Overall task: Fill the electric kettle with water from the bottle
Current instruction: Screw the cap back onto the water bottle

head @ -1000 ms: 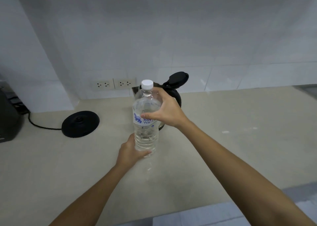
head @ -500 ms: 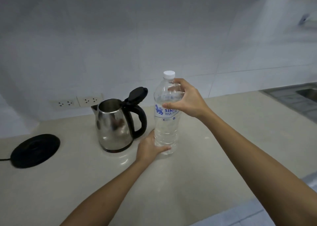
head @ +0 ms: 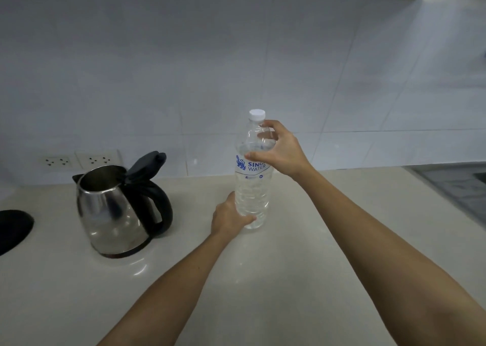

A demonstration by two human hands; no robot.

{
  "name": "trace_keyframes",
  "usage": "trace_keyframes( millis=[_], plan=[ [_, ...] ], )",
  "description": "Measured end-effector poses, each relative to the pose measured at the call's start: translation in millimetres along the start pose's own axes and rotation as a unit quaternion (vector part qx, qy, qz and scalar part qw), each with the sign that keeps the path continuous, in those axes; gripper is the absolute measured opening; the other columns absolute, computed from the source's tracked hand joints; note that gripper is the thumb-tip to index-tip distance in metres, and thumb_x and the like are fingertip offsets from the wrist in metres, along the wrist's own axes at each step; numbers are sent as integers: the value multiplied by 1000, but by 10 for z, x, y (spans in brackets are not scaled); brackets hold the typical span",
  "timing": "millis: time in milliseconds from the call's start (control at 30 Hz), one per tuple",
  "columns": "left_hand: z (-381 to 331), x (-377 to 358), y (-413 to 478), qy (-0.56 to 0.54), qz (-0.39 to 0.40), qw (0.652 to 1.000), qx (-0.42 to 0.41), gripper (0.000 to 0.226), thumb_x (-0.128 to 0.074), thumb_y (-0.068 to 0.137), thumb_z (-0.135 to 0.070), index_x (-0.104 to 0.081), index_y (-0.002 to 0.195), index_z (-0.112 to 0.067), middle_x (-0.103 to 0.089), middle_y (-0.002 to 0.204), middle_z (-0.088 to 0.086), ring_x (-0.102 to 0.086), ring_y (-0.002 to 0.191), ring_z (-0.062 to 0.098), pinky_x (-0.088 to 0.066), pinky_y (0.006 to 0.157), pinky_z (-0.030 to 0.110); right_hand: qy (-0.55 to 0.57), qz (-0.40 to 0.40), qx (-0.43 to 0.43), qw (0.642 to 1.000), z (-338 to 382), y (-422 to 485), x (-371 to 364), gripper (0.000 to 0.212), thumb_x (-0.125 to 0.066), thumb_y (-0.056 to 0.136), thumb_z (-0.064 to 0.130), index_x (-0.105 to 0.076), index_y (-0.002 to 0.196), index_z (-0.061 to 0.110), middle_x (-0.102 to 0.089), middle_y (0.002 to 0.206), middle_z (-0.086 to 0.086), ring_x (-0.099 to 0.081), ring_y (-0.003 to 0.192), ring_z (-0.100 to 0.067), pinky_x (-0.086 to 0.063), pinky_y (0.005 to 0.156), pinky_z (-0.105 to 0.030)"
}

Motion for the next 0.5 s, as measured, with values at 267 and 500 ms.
trace_keyframes(
  millis=[267, 500],
  plan=[
    [-2, -246, 296, 44, -3, 998, 34, 68, -80, 67, -33, -50, 127, -22, -70, 111, 5, -66, 101, 27, -54, 84, 36, 21, 15, -21, 999, -459, 280, 55, 79, -91, 60, 21, -49, 128, 25, -59, 122, -1, -59, 84, 12, -49, 67, -8],
    [18, -320, 468, 74, -26, 995, 55, 65, -78, 73, -30, -47, 129, -18, -67, 113, 11, -64, 104, 33, -53, 84, 38, 44, 22, -25, 999, -618, 435, 1, 82, -91, 59, 20, -48, 129, 26, -58, 125, -2, -59, 94, 4, -54, 81, -19]
  ],
)
Point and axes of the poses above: each hand's wrist, its own y-axis towards the middle knuckle, its own x-axis out of the back of the hand, z = x × y, the point moved 7 cm from there along y, towards the middle knuckle
